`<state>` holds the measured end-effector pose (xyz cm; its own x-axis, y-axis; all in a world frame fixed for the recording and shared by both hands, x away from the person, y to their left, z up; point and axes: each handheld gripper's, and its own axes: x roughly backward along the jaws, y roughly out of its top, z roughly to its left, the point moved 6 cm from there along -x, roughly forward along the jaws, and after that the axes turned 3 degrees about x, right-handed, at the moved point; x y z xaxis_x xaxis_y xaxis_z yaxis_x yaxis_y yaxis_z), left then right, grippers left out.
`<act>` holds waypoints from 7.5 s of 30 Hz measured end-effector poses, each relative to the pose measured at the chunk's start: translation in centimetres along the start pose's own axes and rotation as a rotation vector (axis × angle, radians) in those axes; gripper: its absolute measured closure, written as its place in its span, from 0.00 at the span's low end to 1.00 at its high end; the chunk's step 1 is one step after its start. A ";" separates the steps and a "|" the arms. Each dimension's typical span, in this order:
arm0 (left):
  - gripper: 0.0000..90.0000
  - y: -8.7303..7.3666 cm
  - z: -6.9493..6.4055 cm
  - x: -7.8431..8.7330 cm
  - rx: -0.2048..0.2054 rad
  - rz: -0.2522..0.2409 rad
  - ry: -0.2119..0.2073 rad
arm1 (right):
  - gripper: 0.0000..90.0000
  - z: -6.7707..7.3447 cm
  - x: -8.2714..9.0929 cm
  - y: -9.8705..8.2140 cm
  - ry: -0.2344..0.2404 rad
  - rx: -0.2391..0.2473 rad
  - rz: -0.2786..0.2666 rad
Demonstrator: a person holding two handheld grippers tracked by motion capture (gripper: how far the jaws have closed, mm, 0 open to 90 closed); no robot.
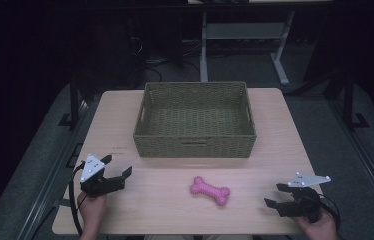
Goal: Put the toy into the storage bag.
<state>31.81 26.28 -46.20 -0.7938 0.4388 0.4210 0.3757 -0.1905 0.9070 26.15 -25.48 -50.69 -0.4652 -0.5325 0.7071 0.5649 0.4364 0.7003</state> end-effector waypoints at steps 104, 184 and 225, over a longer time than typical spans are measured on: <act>0.15 -0.2 0.9 -0.1 0.002 0.001 0.023 | 0.23 7.4 -5.8 12.5 0.220 0.394 0.321; 0.15 -0.2 1.0 0.0 0.006 -0.005 0.017 | 0.54 10.8 -12.0 12.4 0.270 0.508 0.476; 0.15 -0.2 1.0 0.0 0.016 -0.010 0.017 | 0.64 10.4 -9.6 14.5 0.332 0.551 0.428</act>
<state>32.21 27.18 -46.35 -0.8053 0.4257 0.4125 0.3756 -0.1719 0.9107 31.72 -6.54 -46.33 -0.0044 -0.3874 0.9219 0.1879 0.9052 0.3812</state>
